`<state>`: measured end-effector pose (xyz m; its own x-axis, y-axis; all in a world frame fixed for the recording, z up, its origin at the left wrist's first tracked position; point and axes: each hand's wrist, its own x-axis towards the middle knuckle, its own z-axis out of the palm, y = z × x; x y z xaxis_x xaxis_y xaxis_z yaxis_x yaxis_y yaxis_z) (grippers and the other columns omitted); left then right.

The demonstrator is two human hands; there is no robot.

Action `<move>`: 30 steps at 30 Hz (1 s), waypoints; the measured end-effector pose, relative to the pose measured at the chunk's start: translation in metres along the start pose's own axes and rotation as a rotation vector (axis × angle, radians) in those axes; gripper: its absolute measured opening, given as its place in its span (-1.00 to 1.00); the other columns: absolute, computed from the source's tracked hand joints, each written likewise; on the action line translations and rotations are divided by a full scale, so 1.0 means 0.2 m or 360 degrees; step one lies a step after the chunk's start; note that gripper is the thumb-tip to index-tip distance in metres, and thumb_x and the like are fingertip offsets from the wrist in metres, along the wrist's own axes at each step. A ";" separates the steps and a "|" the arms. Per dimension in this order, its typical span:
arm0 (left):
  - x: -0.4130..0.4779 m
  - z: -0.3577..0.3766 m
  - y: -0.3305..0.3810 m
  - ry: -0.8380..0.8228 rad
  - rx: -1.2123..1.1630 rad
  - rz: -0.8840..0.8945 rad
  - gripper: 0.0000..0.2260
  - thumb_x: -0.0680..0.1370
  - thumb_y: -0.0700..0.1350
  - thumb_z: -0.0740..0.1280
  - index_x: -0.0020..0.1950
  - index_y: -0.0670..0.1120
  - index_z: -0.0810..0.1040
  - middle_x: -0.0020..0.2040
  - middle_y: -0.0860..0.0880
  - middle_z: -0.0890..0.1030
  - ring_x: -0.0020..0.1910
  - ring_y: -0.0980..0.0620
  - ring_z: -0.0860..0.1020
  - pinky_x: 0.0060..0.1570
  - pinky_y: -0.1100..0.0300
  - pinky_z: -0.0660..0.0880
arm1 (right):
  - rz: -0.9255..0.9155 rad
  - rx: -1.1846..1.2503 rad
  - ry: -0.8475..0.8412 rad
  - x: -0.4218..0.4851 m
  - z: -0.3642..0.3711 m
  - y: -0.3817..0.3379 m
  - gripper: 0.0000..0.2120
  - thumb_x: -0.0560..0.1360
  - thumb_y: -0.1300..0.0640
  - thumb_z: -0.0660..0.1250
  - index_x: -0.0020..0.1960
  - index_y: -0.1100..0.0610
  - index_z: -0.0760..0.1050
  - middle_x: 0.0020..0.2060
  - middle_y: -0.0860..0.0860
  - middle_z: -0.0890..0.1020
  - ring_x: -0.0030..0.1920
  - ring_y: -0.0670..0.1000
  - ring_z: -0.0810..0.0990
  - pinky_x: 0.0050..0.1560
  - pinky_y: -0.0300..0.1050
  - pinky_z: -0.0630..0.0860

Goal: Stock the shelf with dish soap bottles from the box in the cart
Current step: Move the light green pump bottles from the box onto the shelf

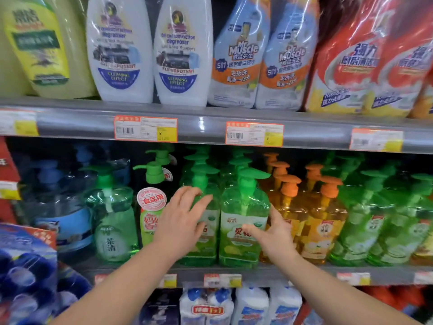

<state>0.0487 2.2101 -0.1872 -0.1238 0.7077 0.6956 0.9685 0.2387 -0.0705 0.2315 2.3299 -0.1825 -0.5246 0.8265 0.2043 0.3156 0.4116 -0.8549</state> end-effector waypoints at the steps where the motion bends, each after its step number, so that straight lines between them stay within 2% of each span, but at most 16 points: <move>1: 0.00 0.00 0.01 -0.0005 0.0011 -0.0022 -0.37 0.19 -0.10 0.58 0.21 -0.07 0.45 0.11 -0.12 0.47 0.17 -0.13 0.36 -0.03 -0.01 0.57 | -0.0017 -0.0030 -0.0037 0.01 0.00 0.01 -0.31 0.37 0.13 0.52 0.42 0.06 0.30 0.22 -0.02 0.54 0.25 -0.03 0.47 0.21 -0.21 0.37; 4: 0.00 0.00 0.04 0.0026 0.0033 -0.0067 -0.39 0.17 -0.13 0.59 0.18 -0.09 0.48 0.12 -0.09 0.42 0.17 -0.11 0.35 -0.03 0.00 0.58 | -0.0031 -0.0171 -0.0155 0.03 -0.02 0.01 -0.34 0.39 0.13 0.51 0.40 0.05 0.30 0.08 -0.11 0.54 0.18 -0.12 0.48 0.06 -0.38 0.30; 6: -0.01 0.00 0.04 0.0061 0.0036 -0.0087 -0.40 0.18 -0.16 0.58 0.17 -0.10 0.49 0.13 -0.08 0.37 0.18 -0.11 0.35 -0.04 -0.01 0.58 | -0.0043 -0.0295 -0.0223 0.03 -0.03 0.00 -0.31 0.37 0.07 0.51 0.40 0.01 0.27 0.11 -0.11 0.57 0.23 -0.06 0.52 -0.05 -0.44 0.28; 8: -0.01 0.01 0.05 0.0077 0.0037 -0.0101 -0.41 0.19 -0.17 0.58 0.17 -0.10 0.48 0.13 -0.09 0.37 0.18 -0.12 0.34 -0.05 -0.03 0.58 | -0.0039 -0.0436 -0.0247 0.03 -0.05 -0.02 -0.23 0.37 -0.01 0.50 0.45 -0.02 0.18 0.18 -0.11 0.57 0.24 -0.03 0.51 -0.10 -0.37 0.23; 10: -0.01 0.01 0.05 0.0080 0.0051 -0.0111 -0.42 0.20 -0.18 0.57 0.18 -0.10 0.48 0.13 -0.10 0.40 0.19 -0.13 0.34 -0.02 -0.04 0.57 | -0.0042 -0.0464 -0.0237 0.02 -0.06 -0.03 -0.15 0.36 -0.03 0.51 0.48 0.02 0.07 0.18 -0.07 0.57 0.15 -0.02 0.56 -0.05 -0.29 0.31; 13: -0.01 0.03 0.05 0.0082 0.0071 -0.0110 -0.41 0.21 -0.20 0.57 0.19 -0.11 0.46 0.12 -0.14 0.46 0.20 -0.14 0.34 0.03 -0.07 0.55 | -0.0105 -0.0269 -0.0186 0.02 -0.06 0.00 -0.17 0.38 0.02 0.50 0.47 0.03 0.07 0.10 -0.11 0.54 0.01 -0.09 0.50 -0.03 -0.28 0.40; 16: -0.01 0.03 0.05 0.0092 0.0097 -0.0113 -0.40 0.22 -0.21 0.56 0.20 -0.10 0.44 0.11 -0.17 0.50 0.20 -0.15 0.34 0.07 -0.08 0.53 | -0.0126 -0.0008 -0.0195 0.01 -0.07 0.05 -0.33 0.49 0.03 0.38 0.49 -0.04 0.13 0.08 -0.33 0.45 0.16 -0.16 0.48 0.07 -0.33 0.41; 17: -0.01 0.03 0.05 0.0102 0.0096 -0.0113 -0.40 0.22 -0.21 0.56 0.20 -0.11 0.43 0.11 -0.17 0.49 0.20 -0.15 0.34 0.08 -0.09 0.53 | -0.0141 0.0046 -0.0195 0.01 -0.07 0.06 -0.37 0.52 0.04 0.34 0.50 -0.05 0.14 0.12 -0.33 0.47 0.21 -0.17 0.49 0.12 -0.30 0.46; 20: -0.01 0.04 0.06 0.0127 0.0074 -0.0108 -0.41 0.21 -0.24 0.55 0.19 -0.12 0.45 0.11 -0.17 0.47 0.19 -0.16 0.35 0.07 -0.09 0.52 | -0.0173 0.0031 -0.0122 -0.01 -0.06 0.11 -0.40 0.52 0.03 0.34 0.47 0.04 0.17 0.26 -0.09 0.54 0.26 -0.07 0.53 0.22 -0.04 0.54; 23: -0.01 0.04 0.06 0.0151 0.0054 -0.0103 -0.42 0.22 -0.25 0.55 0.19 -0.12 0.45 0.10 -0.18 0.49 0.19 -0.16 0.35 0.07 -0.09 0.52 | -0.0194 -0.0135 0.0007 0.01 -0.07 0.09 -0.52 0.49 0.00 0.38 0.35 0.06 0.35 0.13 -0.06 0.62 0.15 -0.01 0.61 0.08 -0.11 0.57; 25: -0.01 0.05 0.06 0.0177 0.0029 -0.0097 -0.42 0.22 -0.27 0.54 0.19 -0.12 0.42 0.10 -0.18 0.49 0.19 -0.17 0.36 0.07 -0.08 0.53 | -0.0230 -0.0301 -0.0002 0.02 -0.10 0.04 -0.54 0.48 -0.03 0.38 0.34 0.03 0.39 0.12 -0.06 0.64 0.08 0.00 0.63 0.00 -0.16 0.55; 28: -0.02 0.05 0.06 0.0193 0.0016 -0.0085 -0.41 0.23 -0.28 0.54 0.19 -0.12 0.41 0.10 -0.17 0.47 0.19 -0.17 0.36 0.07 -0.09 0.53 | -0.0214 -0.0630 -0.0012 0.03 -0.15 -0.03 -0.40 0.48 -0.14 0.36 0.42 -0.01 0.23 0.15 -0.05 0.62 0.05 0.07 0.63 -0.06 -0.10 0.51; 30: -0.02 0.06 0.06 0.0192 0.0015 -0.0082 -0.41 0.23 -0.27 0.54 0.20 -0.12 0.41 0.10 -0.17 0.46 0.19 -0.17 0.36 0.09 -0.09 0.52 | -0.0300 -0.0925 0.0005 0.04 -0.18 -0.07 -0.38 0.47 -0.21 0.32 0.41 -0.03 0.18 0.15 -0.08 0.56 0.06 0.06 0.60 -0.09 -0.10 0.48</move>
<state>0.0578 2.2177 -0.1983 -0.1460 0.6091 0.7796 0.9594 0.2795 -0.0387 0.2508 2.3440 -0.1515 -0.6112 0.7198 0.3291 0.5978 0.6923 -0.4041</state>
